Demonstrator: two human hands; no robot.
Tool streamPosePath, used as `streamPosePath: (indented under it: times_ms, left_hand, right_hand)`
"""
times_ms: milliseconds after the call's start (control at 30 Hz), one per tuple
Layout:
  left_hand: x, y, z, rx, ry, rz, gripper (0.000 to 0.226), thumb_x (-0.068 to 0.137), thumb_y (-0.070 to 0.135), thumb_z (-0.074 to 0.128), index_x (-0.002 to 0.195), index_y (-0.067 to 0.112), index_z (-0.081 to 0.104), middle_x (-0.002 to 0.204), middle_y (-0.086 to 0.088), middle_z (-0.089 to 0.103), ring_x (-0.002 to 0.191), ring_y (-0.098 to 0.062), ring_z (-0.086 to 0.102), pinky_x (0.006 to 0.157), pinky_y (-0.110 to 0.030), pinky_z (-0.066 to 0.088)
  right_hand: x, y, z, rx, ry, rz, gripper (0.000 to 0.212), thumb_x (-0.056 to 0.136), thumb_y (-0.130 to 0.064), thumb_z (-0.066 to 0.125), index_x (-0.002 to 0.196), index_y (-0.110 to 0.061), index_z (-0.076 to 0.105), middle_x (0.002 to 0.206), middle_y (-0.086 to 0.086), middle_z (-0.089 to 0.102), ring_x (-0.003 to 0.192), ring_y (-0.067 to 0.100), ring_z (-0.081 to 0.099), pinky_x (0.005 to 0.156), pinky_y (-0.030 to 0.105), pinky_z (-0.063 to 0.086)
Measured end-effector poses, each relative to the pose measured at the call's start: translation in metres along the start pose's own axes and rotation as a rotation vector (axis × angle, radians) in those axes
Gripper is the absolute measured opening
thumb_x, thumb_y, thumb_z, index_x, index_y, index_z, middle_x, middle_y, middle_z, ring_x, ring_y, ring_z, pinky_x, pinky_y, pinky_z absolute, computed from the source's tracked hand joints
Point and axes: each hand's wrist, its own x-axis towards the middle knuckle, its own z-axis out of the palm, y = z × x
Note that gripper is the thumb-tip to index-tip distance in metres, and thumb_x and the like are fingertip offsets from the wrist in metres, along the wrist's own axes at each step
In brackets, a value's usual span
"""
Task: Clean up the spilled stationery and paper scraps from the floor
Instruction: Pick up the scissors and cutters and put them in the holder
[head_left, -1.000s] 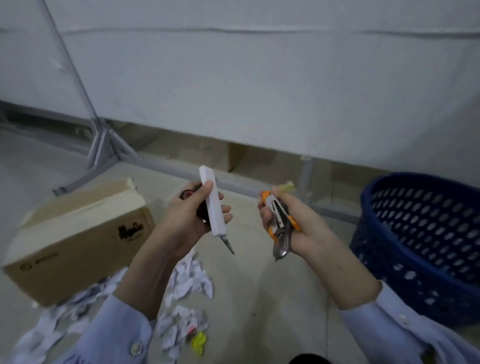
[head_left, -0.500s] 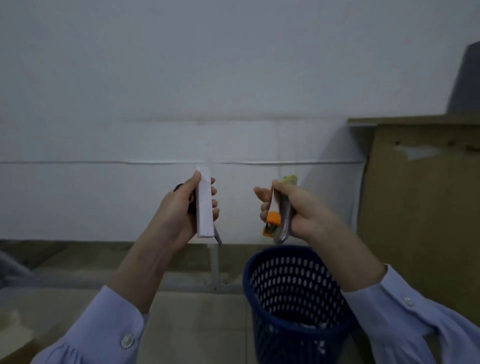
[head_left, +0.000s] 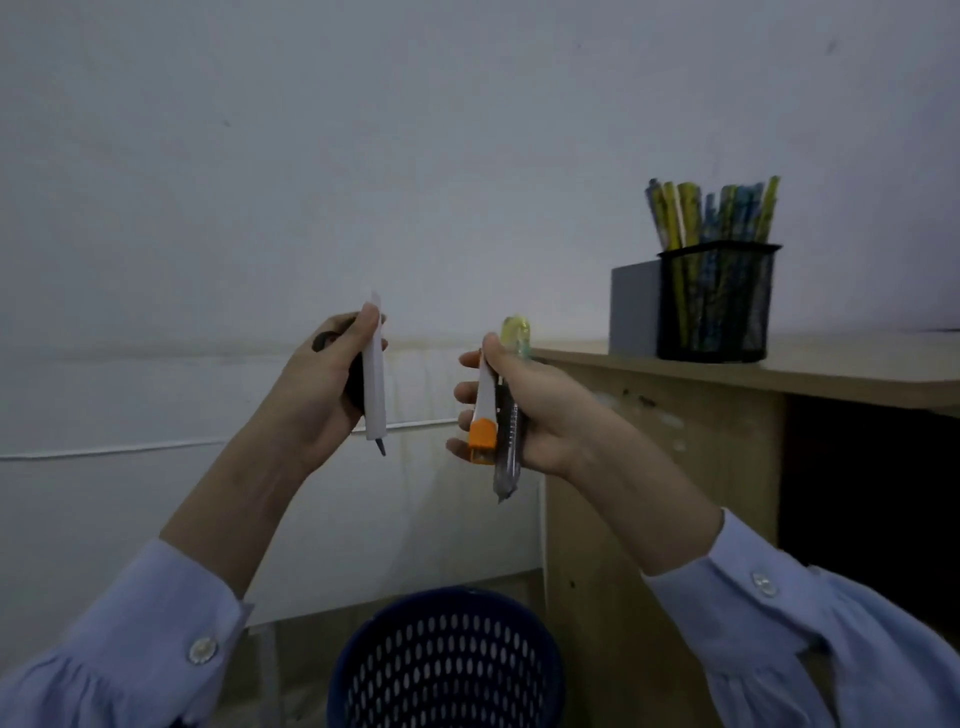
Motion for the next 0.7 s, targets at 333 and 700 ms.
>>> streamPosePath:
  times_ms: [333, 700]
  left_hand:
    - [0.009, 0.011, 0.07, 0.045, -0.096, 0.095, 0.016, 0.088, 0.029, 0.061, 0.099, 0.017, 0.059, 0.081, 0.003, 0.06, 0.075, -0.011, 0.054, 0.061, -0.026, 0.039]
    - [0.019, 0.049, 0.125, 0.05, -0.039, 0.184, 0.013, 0.087, 0.03, 0.065, 0.089, 0.022, 0.055, 0.089, 0.0, 0.06, 0.073, -0.013, 0.062, 0.056, -0.028, 0.035]
  right_hand:
    - [-0.044, -0.069, -0.026, -0.178, 0.1, -0.101, 0.007, 0.095, -0.011, 0.045, 0.088, -0.011, 0.047, 0.084, 0.008, 0.06, 0.061, 0.018, 0.048, 0.058, 0.033, 0.042]
    - [-0.063, -0.151, -0.049, -0.476, 0.203, -0.325, 0.029, 0.099, -0.029, 0.05, 0.125, -0.015, 0.048, 0.093, 0.004, 0.069, 0.064, 0.013, 0.058, 0.057, 0.028, 0.052]
